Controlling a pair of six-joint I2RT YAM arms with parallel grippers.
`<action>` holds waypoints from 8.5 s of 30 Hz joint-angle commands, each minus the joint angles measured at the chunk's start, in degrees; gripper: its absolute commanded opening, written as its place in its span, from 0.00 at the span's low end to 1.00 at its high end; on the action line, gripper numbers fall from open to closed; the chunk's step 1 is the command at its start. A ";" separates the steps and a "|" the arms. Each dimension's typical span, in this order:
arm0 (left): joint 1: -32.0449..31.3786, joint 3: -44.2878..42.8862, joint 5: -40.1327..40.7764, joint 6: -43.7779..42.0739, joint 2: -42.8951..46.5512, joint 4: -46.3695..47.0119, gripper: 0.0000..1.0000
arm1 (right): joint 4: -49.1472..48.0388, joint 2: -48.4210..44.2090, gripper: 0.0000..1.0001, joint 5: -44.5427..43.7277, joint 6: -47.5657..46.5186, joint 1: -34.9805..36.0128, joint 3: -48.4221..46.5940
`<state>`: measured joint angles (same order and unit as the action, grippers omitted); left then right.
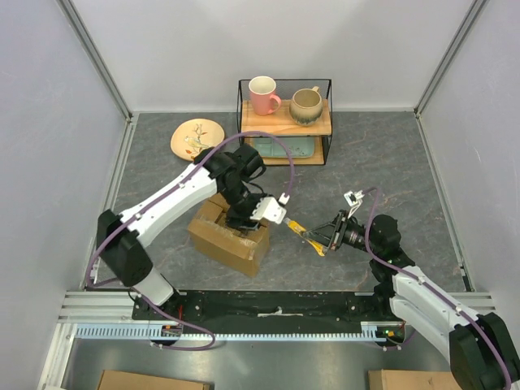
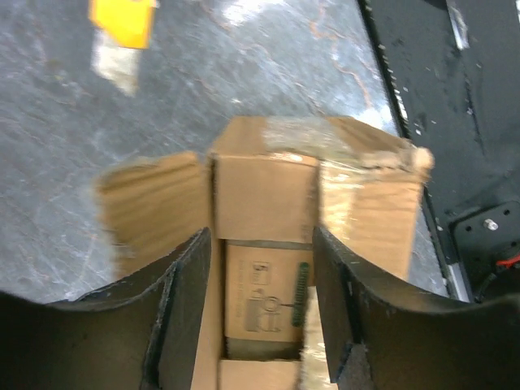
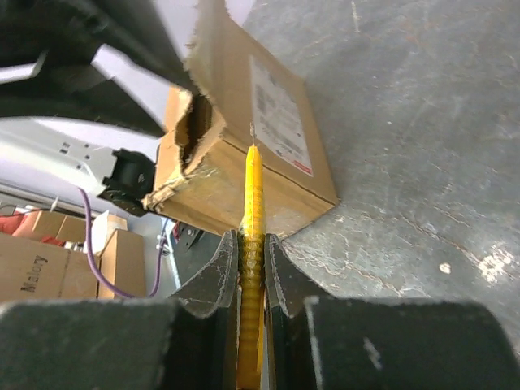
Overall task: Unpack the express box
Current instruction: Cut the express box at the center of the board.
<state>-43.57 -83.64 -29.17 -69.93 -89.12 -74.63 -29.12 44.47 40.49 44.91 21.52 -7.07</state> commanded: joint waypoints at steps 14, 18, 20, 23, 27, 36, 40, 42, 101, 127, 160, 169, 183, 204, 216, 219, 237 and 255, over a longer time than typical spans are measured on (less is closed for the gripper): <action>2.79 -6.37 -5.11 2.51 -2.29 -13.61 0.27 | -1.91 -0.96 0.00 2.49 -3.59 2.12 -0.05; 2.70 -2.86 -6.16 3.83 -0.53 -13.52 0.27 | -0.23 -0.96 0.00 1.70 -4.74 2.74 -0.57; 2.70 -1.45 -6.60 4.10 0.35 -13.52 0.28 | -0.32 -0.96 0.00 1.70 -4.74 3.35 -0.75; 2.79 1.01 -8.62 4.63 1.31 -13.52 0.33 | -1.37 -1.57 0.00 1.79 -4.56 5.02 -0.93; 2.70 3.21 -10.29 4.46 1.85 -13.52 0.46 | 3.88 -2.72 0.00 -1.37 -7.72 10.29 -2.68; 2.70 2.16 -11.53 1.82 -0.70 -13.35 0.56 | 10.22 -1.14 0.00 -9.55 -14.14 21.02 -6.11; 2.70 3.13 -10.47 0.41 -1.75 -13.35 0.52 | 9.44 0.09 0.00 -10.61 -14.32 21.72 -6.46; 2.70 3.65 -10.38 -0.12 -2.11 -13.17 0.49 | 7.25 1.23 0.00 -10.52 -13.53 21.90 -6.64; -2.40 -1.01 -5.47 7.44 0.35 -13.44 0.06 | 6.18 1.41 0.00 -8.85 -8.34 21.81 -9.36; -0.64 -8.10 -5.63 4.98 -5.45 -11.06 0.41 | 4.52 0.97 0.00 -8.59 -7.29 21.81 -7.26; 0.51 0.93 -7.39 1.55 -5.54 -13.52 0.33 | 3.37 2.29 0.00 -8.41 -6.94 21.81 -6.02; -0.37 -1.00 -8.01 3.75 -4.13 -13.61 0.08 | 3.02 2.82 0.00 -8.32 -6.76 21.72 -6.02; -0.81 -6.28 -5.81 8.67 -0.97 -13.52 0.02 | 9.17 -2.98 0.00 -9.11 -6.59 21.81 -7.78; -2.22 -2.58 -6.17 4.10 -3.95 -13.44 0.28 | 11.55 -3.69 0.00 -6.83 -5.70 21.81 -6.64; -2.13 -2.41 -5.90 2.61 -6.59 -12.47 0.33 | 8.82 -1.40 0.00 -6.91 -5.88 21.81 -5.76; -2.22 -1.88 -6.07 2.26 -6.85 -12.47 0.33 | 8.12 -0.88 0.00 -7.09 -5.79 21.81 -5.76; -2.39 -1.53 -10.29 1.20 -9.14 -13.44 0.02 | 2.85 0.97 0.00 -10.08 -3.68 21.81 -4.88; -6.70 -7.86 -15.04 10.16 -6.07 -13.52 0.02 | -7.61 5.89 0.00 -12.45 -0.17 21.90 -4.71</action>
<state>-47.48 -88.71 -34.89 -63.33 -97.69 -80.53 -27.73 49.58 32.25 43.33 43.29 -11.62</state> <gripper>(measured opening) 0.022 0.173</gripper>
